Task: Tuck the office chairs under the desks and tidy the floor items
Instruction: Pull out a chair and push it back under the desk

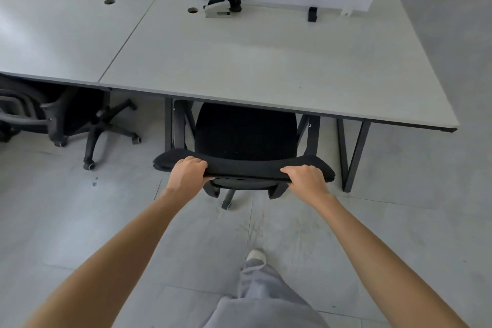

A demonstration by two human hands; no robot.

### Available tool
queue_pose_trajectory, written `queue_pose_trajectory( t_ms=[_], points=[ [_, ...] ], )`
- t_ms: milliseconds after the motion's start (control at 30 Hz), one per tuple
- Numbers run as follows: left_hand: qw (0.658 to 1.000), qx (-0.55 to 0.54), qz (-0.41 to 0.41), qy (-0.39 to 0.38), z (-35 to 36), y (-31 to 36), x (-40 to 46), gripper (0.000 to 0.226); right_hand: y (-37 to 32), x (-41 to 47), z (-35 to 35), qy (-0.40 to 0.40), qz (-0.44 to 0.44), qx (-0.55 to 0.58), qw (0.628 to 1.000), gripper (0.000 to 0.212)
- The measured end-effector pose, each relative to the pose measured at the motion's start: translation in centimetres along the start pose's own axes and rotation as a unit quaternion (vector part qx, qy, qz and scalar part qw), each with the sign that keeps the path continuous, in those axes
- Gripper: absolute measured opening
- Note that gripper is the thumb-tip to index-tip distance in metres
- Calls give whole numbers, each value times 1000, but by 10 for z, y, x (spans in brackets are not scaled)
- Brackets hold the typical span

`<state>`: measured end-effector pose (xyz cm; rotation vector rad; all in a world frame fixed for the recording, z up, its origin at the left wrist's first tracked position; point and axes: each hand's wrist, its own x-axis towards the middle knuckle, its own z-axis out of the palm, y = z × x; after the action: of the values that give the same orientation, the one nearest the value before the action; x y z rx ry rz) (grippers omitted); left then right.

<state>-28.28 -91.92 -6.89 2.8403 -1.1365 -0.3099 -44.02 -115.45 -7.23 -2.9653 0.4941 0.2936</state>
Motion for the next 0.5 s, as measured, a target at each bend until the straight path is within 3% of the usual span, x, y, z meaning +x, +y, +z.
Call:
queue_pose_trajectory(
  t_ms=[200,333,500],
  points=[
    [997,-12,64,45,19,2,-54,21,-4,-41,10,-7,5,-4,1000,42],
    [997,-24,64,44,32,8,-94,15,-12,-82,28,14,13,10,1000,43],
    [994,-19,92,64,33,7,-131,24,-31,-133,38,55,28,39,997,37]
  ],
)
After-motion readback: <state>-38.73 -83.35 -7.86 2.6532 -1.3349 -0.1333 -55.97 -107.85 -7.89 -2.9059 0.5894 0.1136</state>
